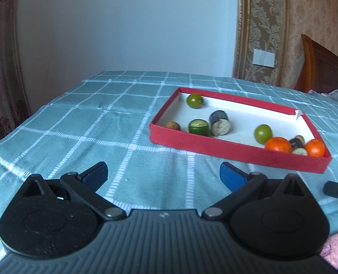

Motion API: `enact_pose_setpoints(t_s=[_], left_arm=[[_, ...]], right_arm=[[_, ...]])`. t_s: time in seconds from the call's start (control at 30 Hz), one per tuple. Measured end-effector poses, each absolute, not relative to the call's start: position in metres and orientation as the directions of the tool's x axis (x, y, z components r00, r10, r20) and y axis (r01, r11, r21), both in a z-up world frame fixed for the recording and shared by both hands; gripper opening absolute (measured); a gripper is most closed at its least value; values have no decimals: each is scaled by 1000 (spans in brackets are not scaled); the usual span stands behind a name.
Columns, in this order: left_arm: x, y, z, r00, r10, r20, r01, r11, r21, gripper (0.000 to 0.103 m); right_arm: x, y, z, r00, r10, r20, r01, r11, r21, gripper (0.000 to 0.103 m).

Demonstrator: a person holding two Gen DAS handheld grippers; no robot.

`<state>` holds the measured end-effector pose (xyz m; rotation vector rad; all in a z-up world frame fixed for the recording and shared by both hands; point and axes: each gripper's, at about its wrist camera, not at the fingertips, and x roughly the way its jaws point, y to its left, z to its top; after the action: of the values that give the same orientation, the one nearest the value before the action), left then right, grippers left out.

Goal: Organize fruits
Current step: 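Move the left gripper to the green cucumber chunk and grasp it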

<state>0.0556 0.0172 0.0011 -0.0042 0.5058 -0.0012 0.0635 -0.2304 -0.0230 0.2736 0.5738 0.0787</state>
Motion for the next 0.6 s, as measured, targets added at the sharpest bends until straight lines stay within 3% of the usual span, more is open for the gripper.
enact_pose_setpoints(t_s=[0.23,0.33,0.6], left_arm=[[33,-24,-3,877,-89,-472,145,986,82,103],[34,-36,-9,878,-63,-474,140,982,129,103],[45,-45,-18,859,-75,-507,147,984,103,103]], right_arm=[[63,-235,-24,841,168,-514,-2,951,308,83],[62,-237,-24,843,174,-510,-4,948,318,83],[61,-239,-24,845,183,-503,-5,943,333,84]])
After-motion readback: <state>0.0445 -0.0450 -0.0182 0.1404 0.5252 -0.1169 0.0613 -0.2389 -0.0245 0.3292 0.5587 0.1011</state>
